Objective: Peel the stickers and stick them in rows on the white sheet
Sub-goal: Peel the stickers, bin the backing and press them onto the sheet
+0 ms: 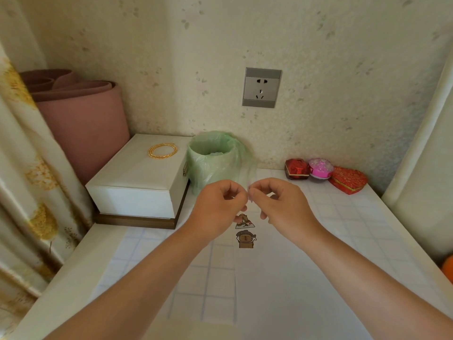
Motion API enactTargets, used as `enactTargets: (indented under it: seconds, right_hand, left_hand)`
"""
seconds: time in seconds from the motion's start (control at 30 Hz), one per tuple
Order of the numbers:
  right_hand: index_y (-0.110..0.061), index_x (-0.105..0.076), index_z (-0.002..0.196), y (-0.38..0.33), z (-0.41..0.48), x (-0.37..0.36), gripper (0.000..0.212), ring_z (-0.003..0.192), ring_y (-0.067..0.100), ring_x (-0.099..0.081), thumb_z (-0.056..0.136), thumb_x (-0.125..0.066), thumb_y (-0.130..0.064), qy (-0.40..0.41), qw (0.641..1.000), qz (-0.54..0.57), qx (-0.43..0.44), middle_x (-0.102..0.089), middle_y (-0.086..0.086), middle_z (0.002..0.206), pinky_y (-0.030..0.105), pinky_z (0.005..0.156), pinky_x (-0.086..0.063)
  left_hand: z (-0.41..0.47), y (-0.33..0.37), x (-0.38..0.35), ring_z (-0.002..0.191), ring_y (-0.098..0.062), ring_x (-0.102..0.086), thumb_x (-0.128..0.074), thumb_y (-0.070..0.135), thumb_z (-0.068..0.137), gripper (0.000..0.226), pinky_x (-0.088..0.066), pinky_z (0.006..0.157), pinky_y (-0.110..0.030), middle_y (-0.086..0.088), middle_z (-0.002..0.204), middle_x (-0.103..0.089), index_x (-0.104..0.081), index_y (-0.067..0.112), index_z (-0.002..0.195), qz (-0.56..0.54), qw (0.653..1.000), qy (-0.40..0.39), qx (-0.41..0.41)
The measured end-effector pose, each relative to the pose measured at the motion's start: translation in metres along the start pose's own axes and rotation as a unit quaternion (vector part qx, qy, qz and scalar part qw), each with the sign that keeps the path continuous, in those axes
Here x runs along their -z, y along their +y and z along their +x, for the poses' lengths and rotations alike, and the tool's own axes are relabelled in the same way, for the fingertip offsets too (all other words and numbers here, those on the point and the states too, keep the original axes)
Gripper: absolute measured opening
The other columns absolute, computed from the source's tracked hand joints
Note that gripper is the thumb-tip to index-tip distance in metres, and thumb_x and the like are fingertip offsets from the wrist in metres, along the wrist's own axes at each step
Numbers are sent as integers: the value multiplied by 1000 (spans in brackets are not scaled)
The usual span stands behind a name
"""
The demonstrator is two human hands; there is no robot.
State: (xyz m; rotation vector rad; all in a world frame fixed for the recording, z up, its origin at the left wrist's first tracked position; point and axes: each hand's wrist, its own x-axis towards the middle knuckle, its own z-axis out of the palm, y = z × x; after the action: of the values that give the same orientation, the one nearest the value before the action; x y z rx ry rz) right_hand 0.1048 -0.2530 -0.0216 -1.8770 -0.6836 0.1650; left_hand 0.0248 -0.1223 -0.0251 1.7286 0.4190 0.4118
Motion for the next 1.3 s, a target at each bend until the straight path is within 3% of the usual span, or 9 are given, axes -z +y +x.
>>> enactTargets:
  seconds: [0.1, 0.3, 0.57, 0.67, 0.8, 0.93, 1.07, 1.2, 1.3]
  right_hand:
    - [-29, -75, 80, 0, 1, 1, 9, 63, 21, -65, 87, -72, -25, 5, 1000, -15, 15, -73, -15, 79, 22, 56, -45]
    - [-23, -72, 81, -2, 0, -6, 10, 55, 10, -64, 90, -68, -23, -4, 1000, -18, 2, -72, -14, 78, 20, 50, -46]
    - [-29, -72, 80, -16, -1, -27, 13, 56, 11, -64, 92, -66, -27, 4, 1000, -21, -11, -72, -17, 79, 33, 60, -55]
    - [-28, -71, 80, -21, -2, -36, 13, 54, 11, -63, 92, -67, -29, 7, 1000, -14, -10, -70, -18, 71, 33, 59, -54]
    - [-25, -69, 81, -28, -2, -47, 14, 46, 6, -57, 93, -65, -29, 17, 999, -18, -23, -64, -12, 57, 25, 52, -47]
    - [-23, -70, 83, -37, 4, -55, 11, 50, 9, -62, 93, -65, -23, 40, 999, -17, -10, -68, -9, 79, 29, 52, -50]
    - [-22, -70, 85, -48, 22, -61, 10, 49, 10, -61, 94, -65, -20, 78, 997, -14, 13, -68, -7, 86, 28, 51, -49]
    - [-25, -70, 79, -55, 56, -68, 15, 59, 13, -63, 93, -66, -23, 125, 990, -55, 37, -68, -8, 80, 23, 55, -46]
    - [-29, -70, 76, -62, 90, -73, 16, 74, 14, -65, 92, -67, -27, 135, 974, -169, 63, -68, -11, 79, 28, 67, -47]
  left_hand:
    - [0, -1, 3, 81, -16, -72, -62, 10, 92, 11, -60, 62, -28, -13, 85, -72, -69, 5, 85, -4, 1000, -7, -3]
    - [-3, 0, 8, 77, -17, -74, -62, 10, 93, 11, -62, 63, -34, -7, 87, -75, -73, 8, 90, -39, 999, -15, 25]
    - [-6, 1, 32, 73, -17, -75, -70, 17, 90, 9, -62, 64, -35, 2, 83, -77, -76, 15, 84, -27, 999, 13, 29]
    - [-7, 0, 44, 68, -15, -73, -70, 23, 90, 11, -62, 63, -36, 3, 79, -76, -75, 17, 82, 22, 999, 25, 17]
    - [-8, -3, 63, 66, -11, -69, -65, 33, 90, 15, -60, 65, -35, 7, 71, -71, -72, 24, 81, 169, 982, 68, -55]
    - [-8, 3, 86, 70, -15, -60, -56, 27, 95, 15, -52, 62, -32, 4, 78, -67, -67, 19, 89, 322, 935, 86, -123]
    - [-4, 3, 109, 63, -21, -55, -52, 24, 96, 17, -50, 57, -37, -2, 69, -60, -60, 13, 86, 331, 927, 115, -132]
    - [0, 3, 129, 61, -16, -50, -48, 25, 99, 19, -42, 54, -29, 2, 67, -54, -57, 14, 86, 310, 935, 136, -107]
    - [3, 2, 138, 73, -20, -61, -45, 26, 100, 20, -54, 67, -37, -3, 81, -65, -58, 14, 91, 283, 948, 125, -77]
